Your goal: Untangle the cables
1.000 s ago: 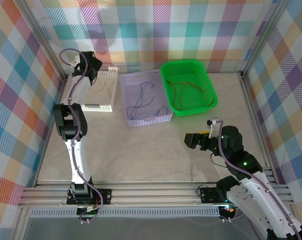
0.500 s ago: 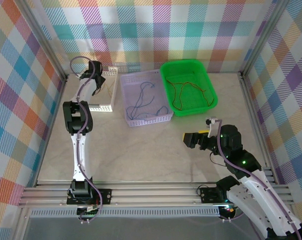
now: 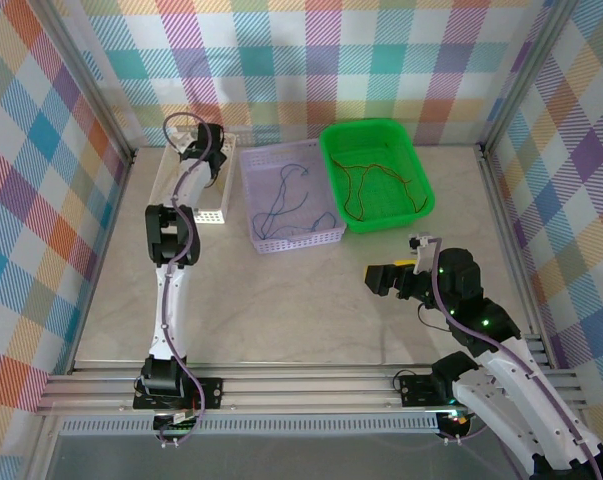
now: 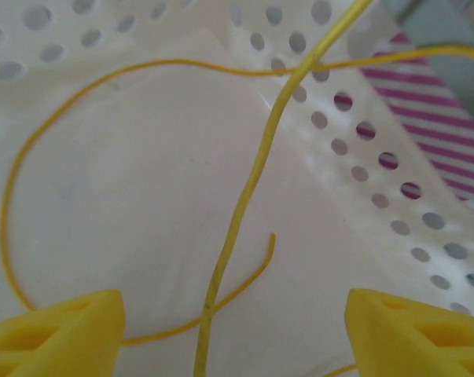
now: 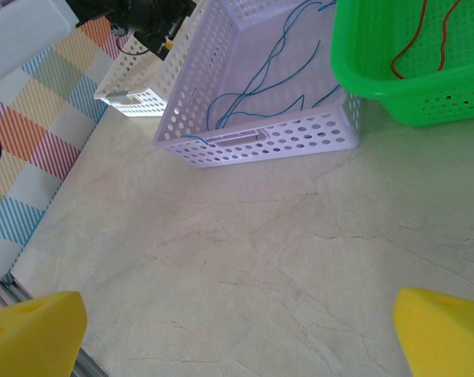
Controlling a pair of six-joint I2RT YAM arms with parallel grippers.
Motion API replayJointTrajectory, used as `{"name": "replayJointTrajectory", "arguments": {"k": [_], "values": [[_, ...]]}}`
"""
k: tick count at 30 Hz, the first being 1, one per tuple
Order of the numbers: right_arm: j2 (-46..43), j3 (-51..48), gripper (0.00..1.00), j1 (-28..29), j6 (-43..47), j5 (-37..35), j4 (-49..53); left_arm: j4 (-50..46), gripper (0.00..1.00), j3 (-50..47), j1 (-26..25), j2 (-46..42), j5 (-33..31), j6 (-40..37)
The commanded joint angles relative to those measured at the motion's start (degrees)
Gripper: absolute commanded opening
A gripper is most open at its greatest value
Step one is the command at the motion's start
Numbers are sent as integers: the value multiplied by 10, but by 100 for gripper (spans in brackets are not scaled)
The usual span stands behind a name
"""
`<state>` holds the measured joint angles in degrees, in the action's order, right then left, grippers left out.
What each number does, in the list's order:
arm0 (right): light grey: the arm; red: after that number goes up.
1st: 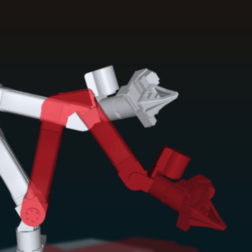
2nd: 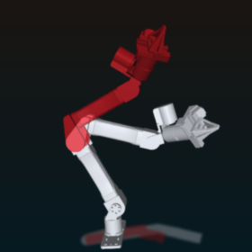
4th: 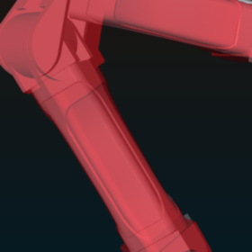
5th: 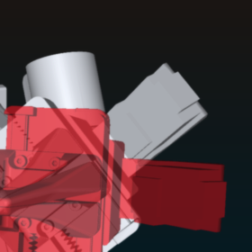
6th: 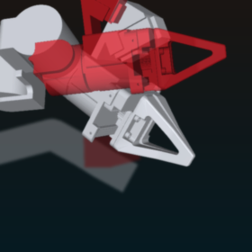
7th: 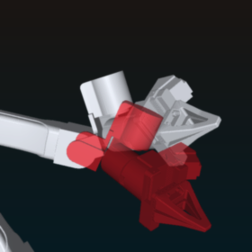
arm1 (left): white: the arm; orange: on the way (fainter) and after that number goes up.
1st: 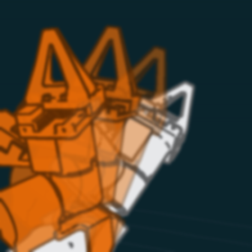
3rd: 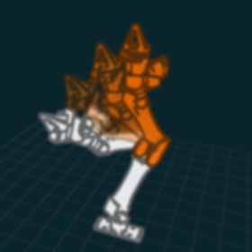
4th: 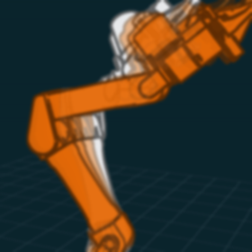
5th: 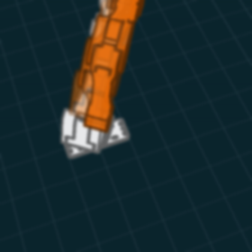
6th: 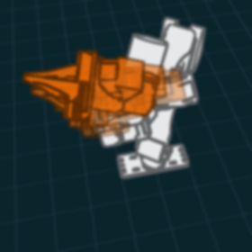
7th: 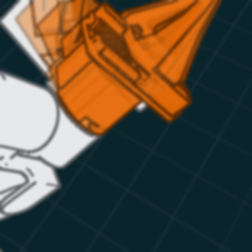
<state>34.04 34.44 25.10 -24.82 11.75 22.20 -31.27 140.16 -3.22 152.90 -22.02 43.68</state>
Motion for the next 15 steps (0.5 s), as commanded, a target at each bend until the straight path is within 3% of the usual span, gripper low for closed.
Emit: {"name": "replayJointTrajectory", "arguments": {"k": [1, 6, 8, 11, 15], "values": [[-1, 0, 99, 0, 6, 13, -21, 14, 72, 33, 2, 26, 0, -8], [-2, -1, 99, 0, 6, 13, -22, 27, 67, 57, 1, 45, 6, -8], [-2, -1, 99, 1, 6, 13, -23, 34, 58, 58, 1, 46, 13, -10], [0, 2, 98, 0, 7, 14, -24, 21, 40, 60, 1, 38, 20, -9], [-2, 3, 97, 0, 7, 16, -23, -2, 8, 58, 2, 17, 44, -9]]}}
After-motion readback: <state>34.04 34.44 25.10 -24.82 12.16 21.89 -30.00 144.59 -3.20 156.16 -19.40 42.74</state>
